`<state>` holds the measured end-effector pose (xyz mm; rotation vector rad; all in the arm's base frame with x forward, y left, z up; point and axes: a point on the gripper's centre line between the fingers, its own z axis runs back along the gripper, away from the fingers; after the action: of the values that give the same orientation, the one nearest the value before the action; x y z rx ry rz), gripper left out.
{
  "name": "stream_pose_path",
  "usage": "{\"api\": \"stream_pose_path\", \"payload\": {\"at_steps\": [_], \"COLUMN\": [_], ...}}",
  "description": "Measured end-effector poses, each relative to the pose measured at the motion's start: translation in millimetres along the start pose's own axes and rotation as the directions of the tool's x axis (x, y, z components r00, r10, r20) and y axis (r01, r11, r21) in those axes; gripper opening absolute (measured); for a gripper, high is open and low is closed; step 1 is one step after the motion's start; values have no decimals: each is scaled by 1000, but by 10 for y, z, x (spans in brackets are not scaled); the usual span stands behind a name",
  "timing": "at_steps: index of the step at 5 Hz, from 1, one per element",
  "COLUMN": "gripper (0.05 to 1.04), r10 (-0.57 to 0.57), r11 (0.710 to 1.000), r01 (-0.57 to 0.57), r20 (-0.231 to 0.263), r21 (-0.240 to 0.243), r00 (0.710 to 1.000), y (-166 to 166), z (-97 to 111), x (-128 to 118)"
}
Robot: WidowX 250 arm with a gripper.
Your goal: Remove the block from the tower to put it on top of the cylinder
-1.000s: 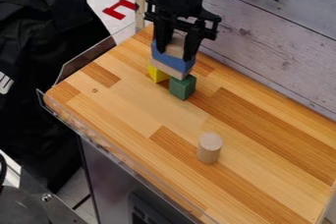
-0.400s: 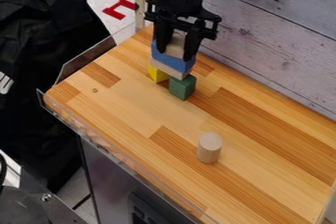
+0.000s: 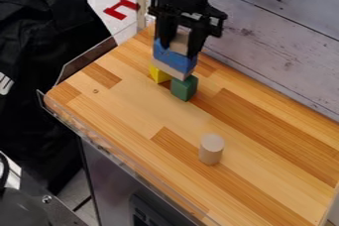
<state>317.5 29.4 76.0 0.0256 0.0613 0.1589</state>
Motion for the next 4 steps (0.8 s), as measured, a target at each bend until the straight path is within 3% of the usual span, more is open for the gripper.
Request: {"api": "stream_pose_path", "payload": {"at_steps": [2, 4], "gripper": [562, 562], "r10": [-33, -70], "r11": [999, 997], "r01": [33, 68], "r20": [1, -59], "r21": [11, -45], "r00": [999, 996], "y": [-101, -395], "z": [30, -311], "x": [-186, -560]}}
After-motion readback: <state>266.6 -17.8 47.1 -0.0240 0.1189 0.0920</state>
